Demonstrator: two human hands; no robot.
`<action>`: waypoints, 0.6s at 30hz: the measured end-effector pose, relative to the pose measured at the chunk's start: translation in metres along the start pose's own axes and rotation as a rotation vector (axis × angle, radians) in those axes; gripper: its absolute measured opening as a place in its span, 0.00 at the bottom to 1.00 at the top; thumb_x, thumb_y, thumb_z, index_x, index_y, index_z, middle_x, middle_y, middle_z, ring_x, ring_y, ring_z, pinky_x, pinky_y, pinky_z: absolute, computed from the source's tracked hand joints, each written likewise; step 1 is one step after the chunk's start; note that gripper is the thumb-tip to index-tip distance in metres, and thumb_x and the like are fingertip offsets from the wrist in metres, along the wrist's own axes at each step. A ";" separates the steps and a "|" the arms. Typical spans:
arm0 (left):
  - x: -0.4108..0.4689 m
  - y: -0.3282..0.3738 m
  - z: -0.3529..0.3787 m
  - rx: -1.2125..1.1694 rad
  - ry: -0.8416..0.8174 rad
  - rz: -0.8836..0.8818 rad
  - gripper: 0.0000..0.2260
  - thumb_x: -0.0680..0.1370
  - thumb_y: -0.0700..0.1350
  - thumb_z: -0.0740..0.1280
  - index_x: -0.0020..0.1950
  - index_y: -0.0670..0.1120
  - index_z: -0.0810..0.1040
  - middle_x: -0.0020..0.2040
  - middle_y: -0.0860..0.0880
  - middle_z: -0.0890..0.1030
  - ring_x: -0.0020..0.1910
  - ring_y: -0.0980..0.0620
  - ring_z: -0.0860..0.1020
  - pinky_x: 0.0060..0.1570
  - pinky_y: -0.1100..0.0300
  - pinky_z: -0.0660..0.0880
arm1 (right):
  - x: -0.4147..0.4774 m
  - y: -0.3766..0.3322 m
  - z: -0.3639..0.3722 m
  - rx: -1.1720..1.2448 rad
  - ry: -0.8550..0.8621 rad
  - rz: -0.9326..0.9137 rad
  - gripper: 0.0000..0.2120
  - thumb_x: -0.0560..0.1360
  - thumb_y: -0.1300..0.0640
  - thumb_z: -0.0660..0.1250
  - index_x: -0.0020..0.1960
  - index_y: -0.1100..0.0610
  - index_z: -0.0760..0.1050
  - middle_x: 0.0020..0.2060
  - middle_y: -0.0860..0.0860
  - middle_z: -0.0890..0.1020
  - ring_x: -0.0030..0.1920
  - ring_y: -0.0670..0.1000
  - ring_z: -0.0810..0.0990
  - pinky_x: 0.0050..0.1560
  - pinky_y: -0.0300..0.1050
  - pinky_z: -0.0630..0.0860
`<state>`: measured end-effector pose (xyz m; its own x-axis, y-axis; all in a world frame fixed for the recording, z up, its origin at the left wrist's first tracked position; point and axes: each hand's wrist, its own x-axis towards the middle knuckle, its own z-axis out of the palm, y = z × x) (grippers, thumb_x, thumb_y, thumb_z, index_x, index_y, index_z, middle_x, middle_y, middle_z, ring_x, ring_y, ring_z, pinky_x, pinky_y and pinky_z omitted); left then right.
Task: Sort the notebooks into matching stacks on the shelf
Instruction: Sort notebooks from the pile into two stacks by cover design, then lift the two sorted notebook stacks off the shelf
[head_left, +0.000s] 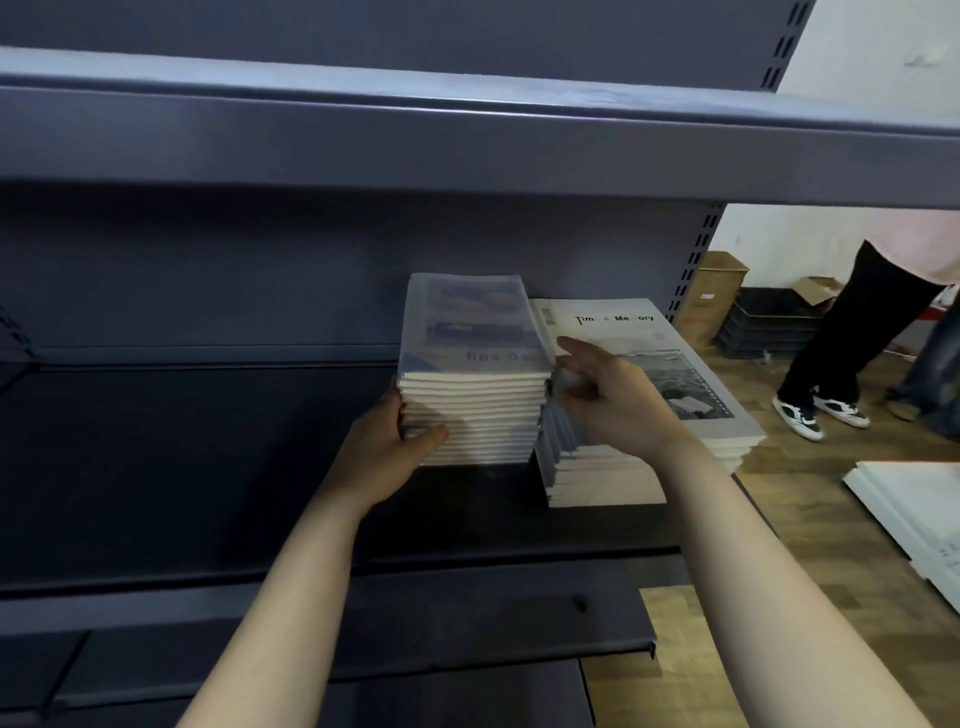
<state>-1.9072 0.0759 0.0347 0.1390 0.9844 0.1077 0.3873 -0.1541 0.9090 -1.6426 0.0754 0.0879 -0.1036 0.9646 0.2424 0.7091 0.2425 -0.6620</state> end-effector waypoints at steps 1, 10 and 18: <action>-0.001 0.000 0.000 -0.010 0.007 -0.002 0.21 0.74 0.50 0.71 0.65 0.58 0.70 0.54 0.65 0.77 0.51 0.70 0.76 0.50 0.71 0.71 | -0.003 0.001 -0.001 -0.020 0.030 0.012 0.23 0.78 0.60 0.65 0.72 0.55 0.68 0.59 0.46 0.80 0.61 0.47 0.77 0.55 0.30 0.68; -0.018 0.013 0.026 0.070 0.382 0.029 0.20 0.73 0.42 0.70 0.64 0.45 0.70 0.60 0.46 0.73 0.55 0.51 0.75 0.57 0.53 0.74 | -0.032 0.014 -0.021 -0.161 0.230 0.149 0.12 0.77 0.58 0.65 0.59 0.54 0.81 0.48 0.53 0.85 0.52 0.55 0.81 0.48 0.40 0.71; -0.030 0.021 0.059 -0.069 0.384 -0.209 0.17 0.76 0.58 0.65 0.35 0.48 0.81 0.33 0.51 0.83 0.33 0.53 0.81 0.37 0.59 0.75 | -0.035 0.059 -0.065 -0.275 0.216 0.261 0.10 0.75 0.57 0.65 0.54 0.58 0.79 0.45 0.56 0.81 0.53 0.62 0.78 0.42 0.45 0.67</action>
<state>-1.8491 0.0385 0.0269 -0.2898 0.9558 0.0487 0.3079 0.0449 0.9503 -1.5512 0.0489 0.0862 0.2307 0.9392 0.2541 0.8548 -0.0709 -0.5141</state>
